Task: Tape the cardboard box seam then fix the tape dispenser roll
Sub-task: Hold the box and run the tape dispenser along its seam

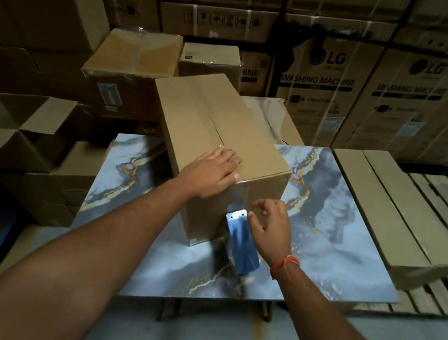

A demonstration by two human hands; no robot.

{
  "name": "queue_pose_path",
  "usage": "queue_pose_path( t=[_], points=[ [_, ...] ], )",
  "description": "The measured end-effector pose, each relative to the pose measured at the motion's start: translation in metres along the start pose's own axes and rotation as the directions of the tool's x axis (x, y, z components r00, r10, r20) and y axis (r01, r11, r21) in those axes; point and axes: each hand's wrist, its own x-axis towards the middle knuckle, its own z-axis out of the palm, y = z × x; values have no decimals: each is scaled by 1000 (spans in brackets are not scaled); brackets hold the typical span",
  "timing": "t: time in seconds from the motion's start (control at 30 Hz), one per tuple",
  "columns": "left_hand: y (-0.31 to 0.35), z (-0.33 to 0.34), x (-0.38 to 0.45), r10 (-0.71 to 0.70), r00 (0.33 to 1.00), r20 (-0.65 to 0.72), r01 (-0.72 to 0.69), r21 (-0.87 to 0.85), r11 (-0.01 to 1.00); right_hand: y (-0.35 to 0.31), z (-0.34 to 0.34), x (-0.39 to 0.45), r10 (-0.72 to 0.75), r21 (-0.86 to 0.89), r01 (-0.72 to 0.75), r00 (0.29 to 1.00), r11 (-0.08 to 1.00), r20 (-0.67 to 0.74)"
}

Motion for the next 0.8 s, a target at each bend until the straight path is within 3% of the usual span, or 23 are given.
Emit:
queue_pose_path(
  t=[0.37, 0.53, 0.8],
  points=[
    [-4, 6, 2, 8, 1000, 26, -9, 32, 999, 32, 25, -39, 174, 90, -186, 977, 978, 127],
    [-4, 6, 1, 8, 1000, 9, -9, 28, 1000, 40, 32, -46, 244, 90, -274, 936, 957, 254],
    [-3, 6, 1, 2, 1000, 12, -2, 41, 999, 48, 40, -52, 279, 45, -302, 919, 952, 278]
  ],
)
